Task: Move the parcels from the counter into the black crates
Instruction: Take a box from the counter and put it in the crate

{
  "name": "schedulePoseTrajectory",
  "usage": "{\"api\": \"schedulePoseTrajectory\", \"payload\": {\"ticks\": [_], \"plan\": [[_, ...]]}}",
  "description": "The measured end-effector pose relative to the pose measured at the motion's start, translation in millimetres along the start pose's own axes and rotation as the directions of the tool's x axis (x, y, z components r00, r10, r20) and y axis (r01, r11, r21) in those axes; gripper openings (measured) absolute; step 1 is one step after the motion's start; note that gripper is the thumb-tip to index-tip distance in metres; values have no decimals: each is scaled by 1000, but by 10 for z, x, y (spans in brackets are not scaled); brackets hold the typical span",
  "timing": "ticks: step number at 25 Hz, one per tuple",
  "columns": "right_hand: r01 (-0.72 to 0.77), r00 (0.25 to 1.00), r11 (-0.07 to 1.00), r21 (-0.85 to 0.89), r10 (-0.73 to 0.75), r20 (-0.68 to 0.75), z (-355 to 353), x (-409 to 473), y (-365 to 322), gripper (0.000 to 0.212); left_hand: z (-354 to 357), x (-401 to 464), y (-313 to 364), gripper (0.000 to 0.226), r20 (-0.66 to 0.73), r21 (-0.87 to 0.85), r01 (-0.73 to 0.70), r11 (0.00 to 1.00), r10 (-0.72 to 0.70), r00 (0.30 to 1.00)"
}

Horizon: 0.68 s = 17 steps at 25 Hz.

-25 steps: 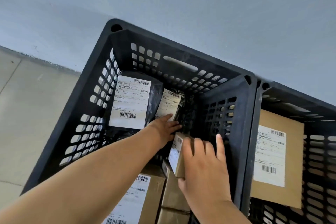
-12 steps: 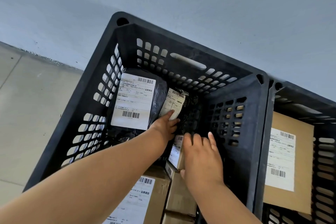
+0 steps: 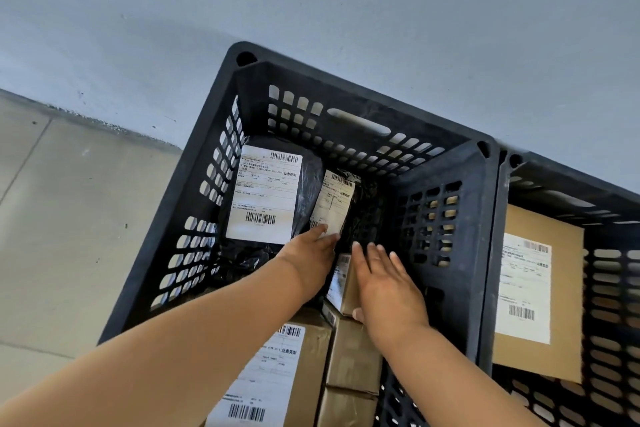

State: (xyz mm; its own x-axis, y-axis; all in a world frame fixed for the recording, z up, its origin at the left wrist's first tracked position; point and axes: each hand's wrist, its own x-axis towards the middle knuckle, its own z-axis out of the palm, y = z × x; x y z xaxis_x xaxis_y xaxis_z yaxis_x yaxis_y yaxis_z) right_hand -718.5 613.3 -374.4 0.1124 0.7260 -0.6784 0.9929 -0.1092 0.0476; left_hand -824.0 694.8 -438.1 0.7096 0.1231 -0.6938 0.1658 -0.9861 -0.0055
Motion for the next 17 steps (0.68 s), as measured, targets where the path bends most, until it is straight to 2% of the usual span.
{"api": "schedulePoseTrajectory", "payload": {"ticks": [4, 7, 9, 12, 17], "plan": [[-25, 1000, 999, -30, 25, -4, -62, -137, 26, 90, 43, -406, 134, 58, -121, -193, 31, 981, -55, 991], [-2, 1000, 996, -84, 4, 23, -181, -283, 27, 88, 65, -656, 234, 57, -141, -219, 44, 975, -76, 987], [18, 999, 997, -77, -20, -29, -276, -394, 17, 88, 57, -782, 264, 58, -133, -291, 75, 954, -118, 984], [45, 993, 999, 16, -43, -106, -414, -665, -32, 84, -29, -1075, 262, 63, -80, -374, 127, 919, -168, 982], [1, 988, 981, 194, 29, -151, -658, -1226, -84, 75, -262, -1623, 225, 64, -61, -481, 218, 849, -280, 958]]}}
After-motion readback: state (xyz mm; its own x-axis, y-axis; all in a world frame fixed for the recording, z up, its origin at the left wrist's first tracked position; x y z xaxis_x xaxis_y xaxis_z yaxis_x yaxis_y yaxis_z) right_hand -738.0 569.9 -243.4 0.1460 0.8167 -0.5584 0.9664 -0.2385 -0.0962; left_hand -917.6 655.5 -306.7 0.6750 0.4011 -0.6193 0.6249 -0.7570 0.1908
